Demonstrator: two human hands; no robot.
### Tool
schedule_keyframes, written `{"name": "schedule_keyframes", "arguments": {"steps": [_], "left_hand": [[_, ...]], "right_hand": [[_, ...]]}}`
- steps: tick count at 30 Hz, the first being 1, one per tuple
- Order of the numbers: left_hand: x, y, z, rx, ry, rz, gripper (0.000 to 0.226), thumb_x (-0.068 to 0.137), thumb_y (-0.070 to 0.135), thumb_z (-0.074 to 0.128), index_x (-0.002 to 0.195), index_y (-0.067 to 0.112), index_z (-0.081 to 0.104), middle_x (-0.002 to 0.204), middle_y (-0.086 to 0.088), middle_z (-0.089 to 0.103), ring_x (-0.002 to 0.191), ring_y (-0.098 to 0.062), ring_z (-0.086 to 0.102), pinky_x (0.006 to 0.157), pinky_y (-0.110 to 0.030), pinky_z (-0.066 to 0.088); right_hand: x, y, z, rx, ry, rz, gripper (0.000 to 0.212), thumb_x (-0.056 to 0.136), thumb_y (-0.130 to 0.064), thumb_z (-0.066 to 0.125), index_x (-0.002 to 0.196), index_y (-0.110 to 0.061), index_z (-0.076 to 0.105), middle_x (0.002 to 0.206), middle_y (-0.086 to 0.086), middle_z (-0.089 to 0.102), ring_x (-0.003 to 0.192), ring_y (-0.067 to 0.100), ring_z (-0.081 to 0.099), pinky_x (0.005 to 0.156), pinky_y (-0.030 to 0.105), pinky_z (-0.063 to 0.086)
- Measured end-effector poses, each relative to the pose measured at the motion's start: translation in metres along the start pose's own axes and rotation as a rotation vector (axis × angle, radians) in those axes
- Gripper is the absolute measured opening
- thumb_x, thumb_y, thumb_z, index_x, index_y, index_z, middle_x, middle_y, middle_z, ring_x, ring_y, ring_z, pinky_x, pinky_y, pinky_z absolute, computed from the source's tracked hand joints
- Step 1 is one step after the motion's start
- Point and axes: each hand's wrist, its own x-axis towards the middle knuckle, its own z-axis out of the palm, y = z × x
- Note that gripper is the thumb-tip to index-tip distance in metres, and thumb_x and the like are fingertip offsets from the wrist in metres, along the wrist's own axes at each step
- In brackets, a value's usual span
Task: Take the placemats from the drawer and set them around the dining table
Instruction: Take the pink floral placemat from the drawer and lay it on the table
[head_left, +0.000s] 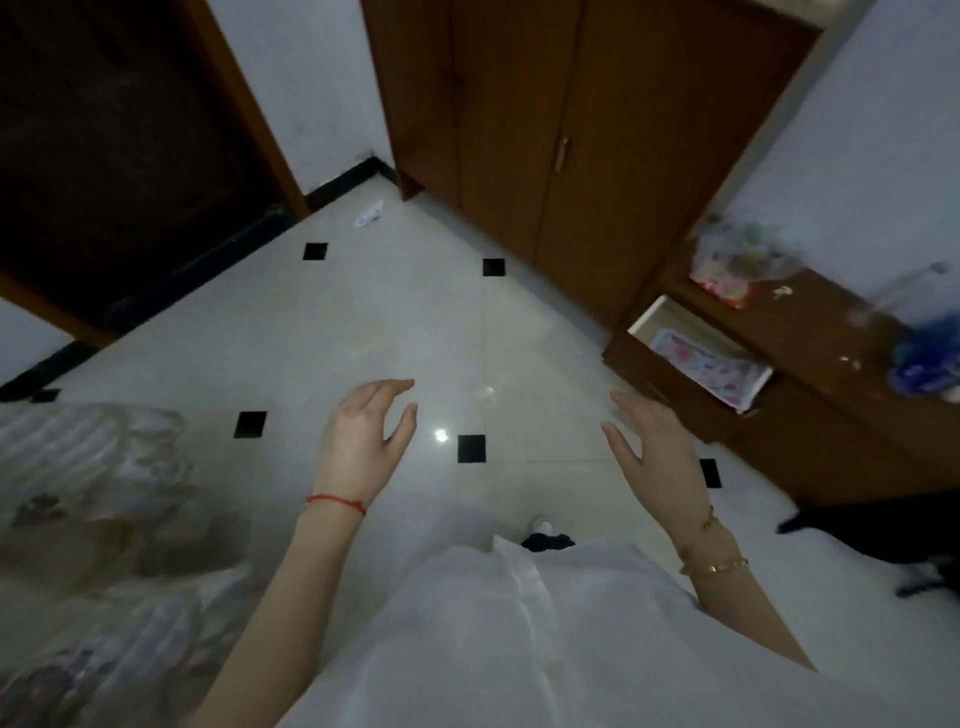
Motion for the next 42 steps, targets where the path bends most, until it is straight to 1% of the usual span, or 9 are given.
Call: {"name": "schedule_keyframes", "arguments": {"steps": [4,8,13,18,24,29,33,37,42], "left_hand": [[0.055,0.059,0.053,-0.055,-0.064,0.084,0.036,0.091,0.036,0.048,0.114,0.014,0.066,0.111,-0.004,0.068,0.104,-0.021,0.062,0.093,-0.034,0.049],[0.104,0.109,0.093,-0.089,-0.114,0.169,0.038,0.092,0.037,0.048,0.116,0.014,0.065,0.112,-0.003,0.068,0.104,-0.019,0.061,0.093,-0.034,0.05],[0.159,0.151,0.14,-0.105,-0.169,0.27,0.028,0.091,0.02,0.061,0.118,0.012,0.065,0.114,-0.005,0.068,0.104,-0.019,0.062,0.093,-0.03,0.049],[0.218,0.181,0.202,-0.147,-0.26,0.367,0.03,0.091,0.017,0.062,0.12,0.011,0.064,0.113,-0.005,0.068,0.103,-0.018,0.062,0.093,-0.029,0.05],[0.289,0.217,0.273,-0.184,-0.34,0.458,0.035,0.092,0.029,0.052,0.117,0.007,0.065,0.11,-0.007,0.069,0.098,-0.018,0.064,0.088,-0.034,0.053],[0.348,0.252,0.333,-0.2,-0.386,0.476,0.034,0.092,0.027,0.053,0.119,0.01,0.064,0.11,-0.006,0.068,0.097,-0.017,0.062,0.089,-0.028,0.049],[0.387,0.272,0.39,-0.189,-0.493,0.483,0.033,0.091,0.025,0.055,0.121,0.013,0.062,0.113,-0.004,0.067,0.101,-0.017,0.061,0.091,-0.029,0.05],[0.409,0.29,0.442,-0.168,-0.574,0.481,0.03,0.089,0.013,0.061,0.119,0.01,0.062,0.109,-0.009,0.066,0.097,-0.021,0.06,0.087,-0.022,0.043],[0.419,0.289,0.521,-0.187,-0.63,0.431,0.031,0.086,0.009,0.063,0.117,0.005,0.062,0.105,-0.017,0.066,0.095,-0.013,0.05,0.083,-0.012,0.034]], "right_hand": [[0.009,0.063,-0.037,-0.016,0.053,0.083,0.038,0.094,-0.024,0.059,0.128,-0.007,0.058,0.123,0.011,0.062,0.117,0.026,0.055,0.103,0.031,0.04],[0.02,0.105,-0.059,-0.03,0.136,0.165,0.037,0.092,-0.017,0.064,0.127,-0.007,0.058,0.119,0.011,0.063,0.114,0.026,0.056,0.1,0.028,0.039],[0.038,0.152,-0.068,-0.037,0.166,0.312,0.037,0.092,-0.019,0.063,0.127,-0.009,0.058,0.119,0.009,0.064,0.112,0.025,0.056,0.095,0.034,0.047],[0.064,0.201,-0.069,-0.022,0.218,0.442,0.037,0.091,-0.017,0.064,0.126,-0.007,0.058,0.118,0.011,0.064,0.11,0.027,0.057,0.091,0.036,0.049],[0.108,0.265,-0.067,0.005,0.222,0.586,0.034,0.094,-0.024,0.059,0.126,-0.009,0.059,0.119,0.007,0.063,0.112,0.026,0.056,0.089,0.036,0.05],[0.156,0.322,-0.07,0.022,0.251,0.697,0.03,0.095,-0.02,0.059,0.123,-0.009,0.06,0.12,0.008,0.063,0.111,0.025,0.057,0.086,0.026,0.044],[0.184,0.372,-0.068,0.072,0.236,0.792,0.035,0.095,-0.023,0.057,0.128,-0.009,0.057,0.123,0.008,0.061,0.113,0.025,0.056,0.088,0.026,0.042],[0.203,0.417,-0.057,0.089,0.217,0.872,0.038,0.096,-0.022,0.057,0.131,-0.008,0.055,0.125,0.01,0.06,0.116,0.025,0.053,0.087,0.026,0.04],[0.213,0.483,-0.019,0.124,0.144,0.92,0.039,0.097,-0.023,0.055,0.133,-0.008,0.053,0.125,0.009,0.059,0.113,0.027,0.053,0.085,0.029,0.043]]}}
